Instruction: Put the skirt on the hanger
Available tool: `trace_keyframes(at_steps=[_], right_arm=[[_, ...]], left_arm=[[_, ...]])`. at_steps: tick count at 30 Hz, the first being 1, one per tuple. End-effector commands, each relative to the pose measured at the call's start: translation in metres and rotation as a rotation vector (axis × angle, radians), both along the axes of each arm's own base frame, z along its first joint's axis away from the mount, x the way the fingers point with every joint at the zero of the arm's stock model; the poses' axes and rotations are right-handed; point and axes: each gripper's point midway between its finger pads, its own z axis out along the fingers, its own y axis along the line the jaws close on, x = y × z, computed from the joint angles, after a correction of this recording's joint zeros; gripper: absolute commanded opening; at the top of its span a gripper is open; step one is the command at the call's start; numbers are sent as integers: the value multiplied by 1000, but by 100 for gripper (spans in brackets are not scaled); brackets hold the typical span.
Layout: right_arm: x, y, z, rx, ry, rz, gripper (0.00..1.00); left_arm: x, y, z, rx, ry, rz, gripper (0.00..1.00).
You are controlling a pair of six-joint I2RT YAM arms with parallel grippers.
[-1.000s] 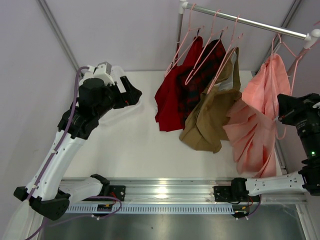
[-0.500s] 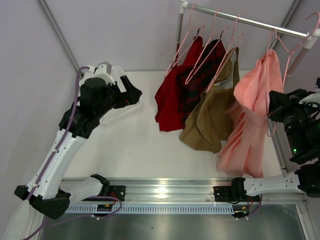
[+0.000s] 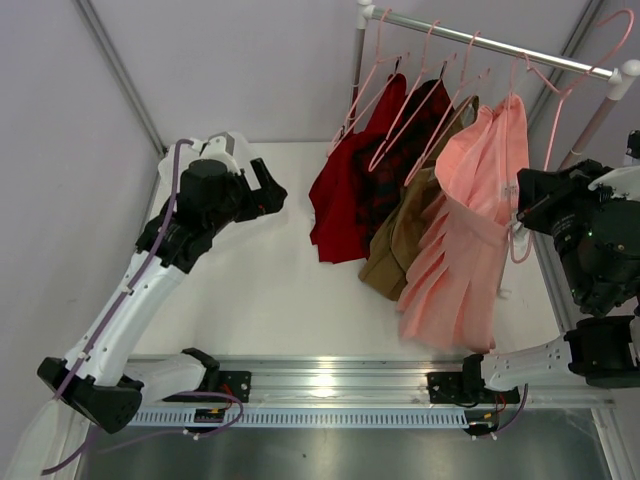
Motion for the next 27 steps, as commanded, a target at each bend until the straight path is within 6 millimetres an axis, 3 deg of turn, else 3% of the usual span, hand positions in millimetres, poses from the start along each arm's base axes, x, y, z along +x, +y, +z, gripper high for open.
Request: trace_keyframes(at_steps=[1,5,11,12,16,20,25,26,27], right_arm=[[-5,-81,6,21,-88,-292,0],[-5,-79,-6,-157,-70,-263,0],[-6,-71,-1,-264,-23,-189,0],[-6,-70,-1,-356,-12,-170,0],[-8,-68,-2,-451,17,-128,0],[-8,-79,-2,-455,49,-89,0],[-7,-115,-10,-375,51,-111,0],[-8,-118,-11,-269,70,-120,0],[-10,-135,-16,-197,83,-124,0]], left_arm=[[5,-2,8,-28,-46,20,99],[3,2,16,5,-66,26,99],[-2,1,28,8,-93,-1,99],[-3,1,29,10,-96,-2,99],[-3,-1,20,15,-94,-15,99],[-6,-6,16,-1,-98,-50,99],[-4,-11,13,14,-99,-80,99],[-3,-12,14,14,-102,-82,99],[-3,-13,16,10,-108,-87,99]])
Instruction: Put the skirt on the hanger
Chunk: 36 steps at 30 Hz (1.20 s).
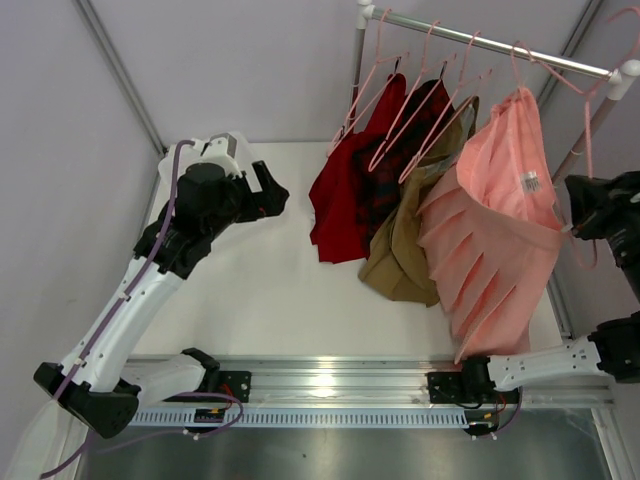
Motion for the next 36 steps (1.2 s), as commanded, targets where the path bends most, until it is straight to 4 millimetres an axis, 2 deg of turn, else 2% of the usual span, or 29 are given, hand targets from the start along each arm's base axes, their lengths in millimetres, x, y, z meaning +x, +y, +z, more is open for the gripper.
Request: trace_keyframes(at_steps=[1,3,4,6,7,8,10,12,13,14,15,16,17,18,21,23,27,29,30,31,34,35,36], right_arm=[[-8,-76,-17,159,98,-320,0],[-10,-81,-6,242,66,-311,0],[-15,-91,2,287,33,-357,0],[-17,-90,21,258,-44,-348,0],[-19,-93,32,301,-86,-370,0],[-22,-95,31,130,-108,-446,0],[-19,-87,38,-12,-162,-482,0],[-14,-78,32,-160,-111,-535,0],[-12,-74,18,-304,-35,-544,0],[-8,-66,13,-341,-9,-540,0],[-9,-67,12,-245,-13,-534,0],[-11,-69,4,-279,12,-551,0],[-14,-75,3,-239,15,-566,0],[-12,-70,-5,-256,32,-581,0],[-14,-74,-3,-178,5,-571,0],[-7,-61,-6,-139,-47,-489,0],[-8,-60,-13,32,-97,-401,0],[-8,-56,-27,112,-53,-384,0],[-6,-51,-36,92,-32,-352,0],[-2,-32,-41,153,-11,-264,0],[-4,-24,-62,108,80,-289,0],[-4,-22,-58,166,88,-271,0],[-3,-22,-57,124,72,-275,0]], left_arm=[[3,-10,16,-14,-75,-53,99],[4,-14,19,-20,-87,-74,99],[5,-15,19,-16,-88,-82,99],[6,-19,20,-16,-90,-95,99],[7,-21,20,-20,-88,-105,99],[7,-23,20,-19,-87,-112,99],[7,-24,18,-20,-83,-121,99],[4,-21,20,-22,-96,-120,99],[3,-21,19,-21,-96,-119,99],[2,-19,20,-24,-103,-116,99],[-1,-18,20,-24,-108,-115,99],[0,-18,21,-27,-115,-113,99],[0,-18,20,-26,-114,-113,99],[0,-18,21,-30,-116,-114,99],[0,-22,21,-37,-109,-129,99],[1,-22,23,-42,-110,-126,99],[-2,-21,26,-56,-119,-123,99],[-5,-20,23,-65,-122,-120,99],[-6,-20,23,-69,-123,-121,99],[-6,-19,21,-69,-120,-119,99],[-10,-24,18,-73,-106,-149,99],[-11,-23,19,-69,-108,-151,99],[-12,-22,19,-66,-111,-151,99]])
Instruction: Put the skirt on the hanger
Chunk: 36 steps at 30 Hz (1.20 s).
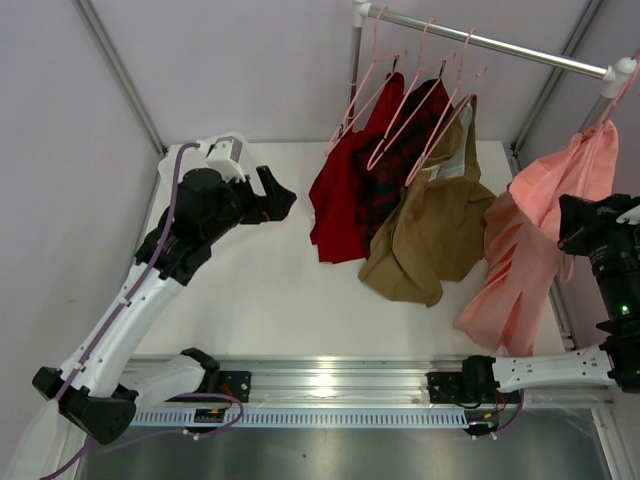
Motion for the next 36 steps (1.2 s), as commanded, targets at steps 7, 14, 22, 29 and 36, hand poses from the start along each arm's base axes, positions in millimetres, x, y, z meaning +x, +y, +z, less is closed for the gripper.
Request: trace_keyframes(at_steps=[7,14,22,29,36], right_arm=[[-7,43,16,-154,120,-72,0],[-10,100,40,-170,140,-58,0],[-3,64,28,-80,136,-187,0],[-5,26,18,-71,164,-269,0],[-9,5,7,-82,178,-304,0]], left_arm=[[-14,4,20,-16,-70,-23,99],[-18,13,20,6,-75,1,99],[-26,19,27,5,-95,8,99],[-24,16,22,-3,-76,1,99],[-21,13,23,-19,-72,6,99]])
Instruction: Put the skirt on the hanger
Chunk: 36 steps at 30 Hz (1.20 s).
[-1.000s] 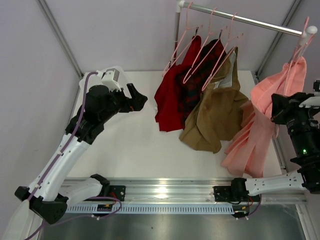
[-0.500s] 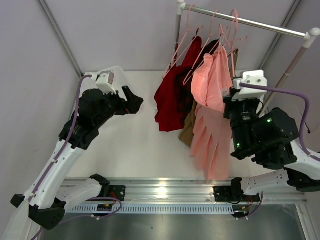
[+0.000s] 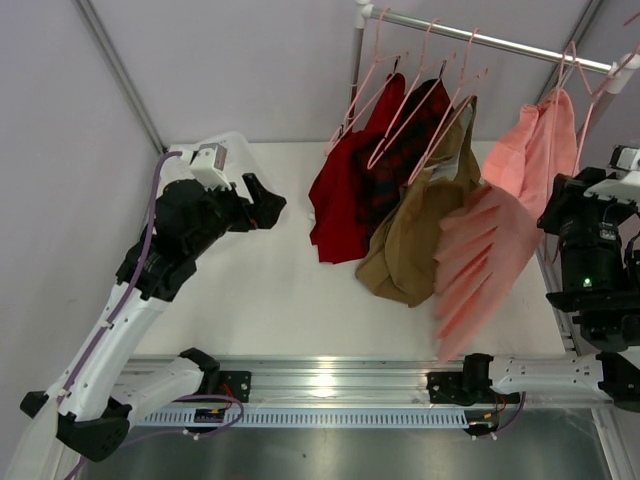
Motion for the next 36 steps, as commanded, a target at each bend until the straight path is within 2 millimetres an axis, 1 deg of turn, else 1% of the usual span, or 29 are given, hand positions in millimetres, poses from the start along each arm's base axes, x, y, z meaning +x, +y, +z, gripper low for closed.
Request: trace_keyframes(at_steps=[1,3,5,6,7,8,9,11,15,19,20,21,22,23,24,25,26,27,28,33,36], right_arm=[[-16,-23,-39,17,182,-125,0],[-17,-24,-46,53,181,-115,0],[-16,-19,-57,31,185,-99,0],[-17,-22,-61,77,179,-84,0],[-16,-14,-70,59,183,-60,0],[-15,-11,-74,75,179,-49,0],[-16,-13,-76,87,177,-41,0],[-15,-6,-82,96,173,-21,0],[-14,-2,-93,111,166,-15,0],[-14,0,-98,98,165,-18,0],[-14,2,-97,90,164,-16,0],[-14,-1,-90,111,162,-17,0],[-14,-1,-85,64,165,-23,0],[-13,5,-78,37,163,-30,0],[-13,6,-71,27,157,-35,0],[-13,1,-55,118,133,-43,0],[-12,1,-51,42,132,-51,0],[-11,6,-46,13,129,-54,0],[-11,3,-37,44,118,-45,0],[-6,12,-22,58,61,47,0],[-5,12,-13,54,43,74,0]], left_arm=[[3,-4,5,-16,-17,-4,99],[4,-6,5,-20,-16,-9,99],[5,-7,5,-21,-12,-12,99],[6,-8,2,-18,-7,-13,99],[5,-8,2,-20,-7,-14,99],[6,-8,1,-19,-6,-13,99],[6,-8,1,-20,-8,-13,99],[6,-8,-1,-19,-5,-13,99],[6,-8,-2,-19,-7,-16,99],[6,-8,-6,-16,-4,-16,99],[6,-9,-4,-19,-6,-17,99],[6,-8,-6,-16,-4,-16,99],[6,-9,-6,-17,-6,-18,99],[4,-12,-6,-23,-2,-41,99],[4,-12,-6,-24,-2,-43,99],[3,-12,-5,-25,-3,-43,99],[3,-12,-5,-26,-6,-43,99],[3,-12,-6,-27,-4,-42,99],[3,-12,-5,-29,-3,-43,99],[4,-15,-7,-31,4,-48,99],[6,-16,-10,-28,15,-49,99]])
